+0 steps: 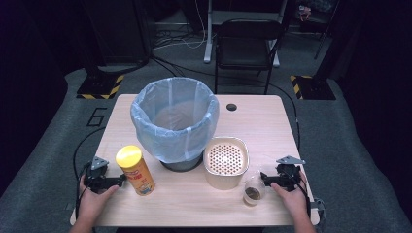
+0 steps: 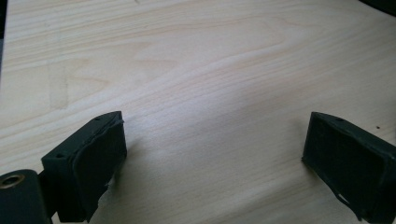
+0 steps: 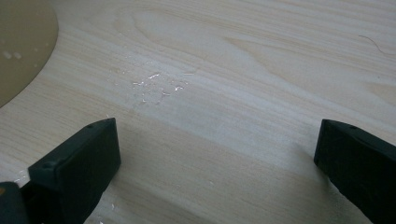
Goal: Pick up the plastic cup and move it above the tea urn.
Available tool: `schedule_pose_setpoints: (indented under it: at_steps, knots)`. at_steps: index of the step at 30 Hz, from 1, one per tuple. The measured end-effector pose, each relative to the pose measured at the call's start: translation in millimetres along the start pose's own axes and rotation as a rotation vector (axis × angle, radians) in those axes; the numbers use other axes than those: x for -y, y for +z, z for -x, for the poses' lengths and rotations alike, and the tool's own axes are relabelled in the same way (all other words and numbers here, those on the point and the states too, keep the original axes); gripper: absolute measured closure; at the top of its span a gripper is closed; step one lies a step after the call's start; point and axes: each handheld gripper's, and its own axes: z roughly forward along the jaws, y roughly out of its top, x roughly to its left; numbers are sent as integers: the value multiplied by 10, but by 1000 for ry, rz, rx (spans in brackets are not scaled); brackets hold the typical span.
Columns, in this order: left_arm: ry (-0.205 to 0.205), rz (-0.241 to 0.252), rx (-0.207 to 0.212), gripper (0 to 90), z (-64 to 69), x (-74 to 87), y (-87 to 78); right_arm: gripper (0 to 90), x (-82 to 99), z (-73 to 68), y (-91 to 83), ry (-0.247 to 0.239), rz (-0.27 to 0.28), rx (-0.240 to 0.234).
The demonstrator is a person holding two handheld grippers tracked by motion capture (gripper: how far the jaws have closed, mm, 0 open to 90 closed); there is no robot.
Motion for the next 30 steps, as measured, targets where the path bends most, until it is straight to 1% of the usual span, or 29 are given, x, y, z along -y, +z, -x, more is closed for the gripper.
schedule_pose_setpoints:
  at_steps: [5,7,11,16,18,20,21,22,23,27,30]
  knots:
    - [4,3,7,58,-2,1,0,0,0,3,0,-5,1,-3]
    - [4,3,7,59,-2,1,0,0,-1,-4,0,0,-3,-3]
    - [5,3,5,61,-1,2,0,0,-10,-10,8,-11,-3,-9]
    - [3,6,-1,74,-4,3,-4,9,-8,-17,5,-3,3,-12]
    - [2,5,-2,74,-2,3,-5,30,-5,-15,-1,-8,3,-17]
    - [2,5,-2,74,-2,3,-5,92,-1,-9,-15,-14,13,-22]
    - [2,5,-2,74,-2,3,-5,92,-1,-9,-15,-14,13,-22]
    - [2,5,-2,74,-2,3,-5,132,4,-18,-25,-4,26,-22]
    - [2,5,-2,74,-3,3,-4,151,10,-14,-36,-13,31,-26]
    - [2,5,-2,74,-3,3,-4,156,11,-18,-36,-13,34,-22]
    - [1,5,-2,74,-3,3,-4,181,16,-22,-47,-11,35,-27]
